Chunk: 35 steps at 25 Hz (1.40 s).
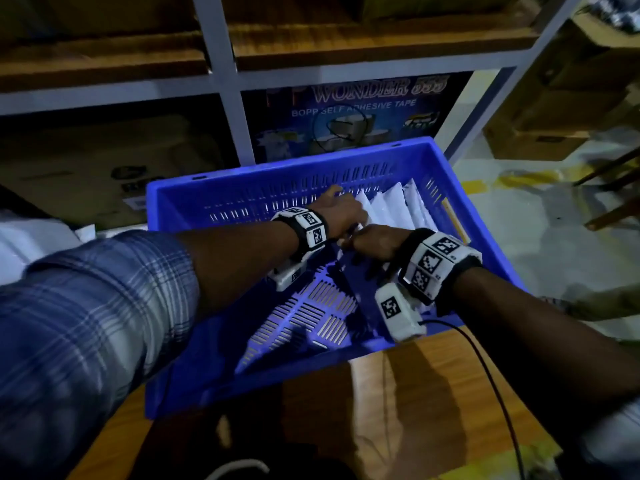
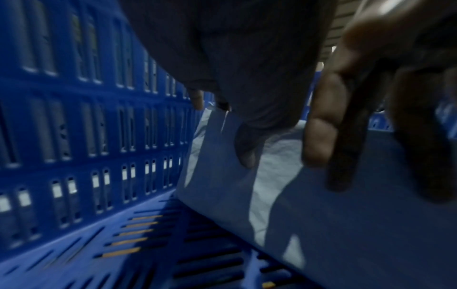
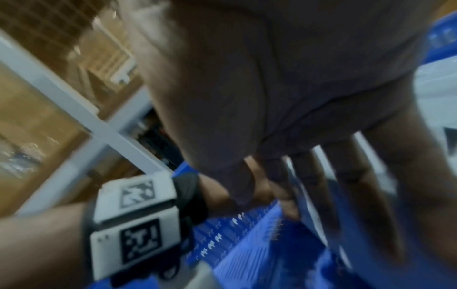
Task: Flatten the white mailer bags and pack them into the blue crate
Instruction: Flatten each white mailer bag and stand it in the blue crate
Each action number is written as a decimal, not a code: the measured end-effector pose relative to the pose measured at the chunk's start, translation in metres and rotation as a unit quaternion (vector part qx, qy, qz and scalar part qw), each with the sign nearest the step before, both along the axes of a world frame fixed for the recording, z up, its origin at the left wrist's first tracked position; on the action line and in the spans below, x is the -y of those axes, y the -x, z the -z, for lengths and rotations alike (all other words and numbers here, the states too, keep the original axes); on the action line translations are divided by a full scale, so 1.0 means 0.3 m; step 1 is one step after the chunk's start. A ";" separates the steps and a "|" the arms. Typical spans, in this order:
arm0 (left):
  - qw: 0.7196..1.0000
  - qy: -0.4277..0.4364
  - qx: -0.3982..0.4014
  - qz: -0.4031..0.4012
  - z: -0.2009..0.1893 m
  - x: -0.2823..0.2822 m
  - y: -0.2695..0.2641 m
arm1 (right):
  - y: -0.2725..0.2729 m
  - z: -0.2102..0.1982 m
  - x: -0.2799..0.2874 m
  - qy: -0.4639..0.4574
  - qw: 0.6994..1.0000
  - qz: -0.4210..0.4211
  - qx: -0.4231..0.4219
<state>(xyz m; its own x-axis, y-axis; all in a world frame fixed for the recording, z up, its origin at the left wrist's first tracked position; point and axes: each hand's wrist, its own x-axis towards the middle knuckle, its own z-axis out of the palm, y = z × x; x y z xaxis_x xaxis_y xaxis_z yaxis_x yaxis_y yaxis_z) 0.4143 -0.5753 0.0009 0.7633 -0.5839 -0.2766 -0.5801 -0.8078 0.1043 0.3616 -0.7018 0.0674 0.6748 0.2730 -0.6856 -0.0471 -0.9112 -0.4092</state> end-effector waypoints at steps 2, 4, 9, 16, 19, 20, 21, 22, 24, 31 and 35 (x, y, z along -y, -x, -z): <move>0.999 0.027 0.043 0.007 0.005 0.001 0.002 | -0.014 0.016 -0.001 0.018 1.000 -0.025 0.006; 0.995 0.067 0.076 -0.012 -0.013 -0.004 0.015 | -0.025 0.028 -0.003 0.035 0.998 -0.044 0.004; 0.994 -0.037 -0.053 -0.086 -0.022 -0.036 0.047 | -0.035 0.051 -0.001 0.067 0.996 -0.059 -0.005; 0.983 0.022 -0.135 -0.120 0.062 0.004 0.099 | 0.000 0.060 -0.008 0.063 0.996 -0.062 0.007; 0.987 0.019 -0.097 -0.126 0.074 0.019 0.115 | 0.013 0.051 -0.006 0.073 0.995 -0.062 0.019; 0.988 0.012 -0.087 -0.124 0.071 0.016 0.117 | 0.015 0.048 -0.006 0.079 0.994 -0.069 0.026; 0.990 0.003 -0.079 -0.121 0.065 0.012 0.119 | 0.019 0.044 -0.008 0.086 0.993 -0.077 0.035; 0.990 -0.005 -0.072 -0.121 0.051 0.007 0.122 | 0.024 0.034 -0.011 0.092 0.991 -0.087 0.042; 0.990 -0.015 -0.063 -0.122 0.015 -0.001 0.126 | 0.044 0.006 -0.018 0.092 0.991 -0.090 0.044; 0.990 -0.018 0.041 -0.135 -0.210 -0.085 0.208 | 0.139 -0.207 -0.069 0.079 0.993 -0.026 0.088; 0.975 0.059 0.129 -0.169 -0.374 -0.220 0.340 | 0.262 -0.314 -0.162 0.087 0.963 -0.050 0.248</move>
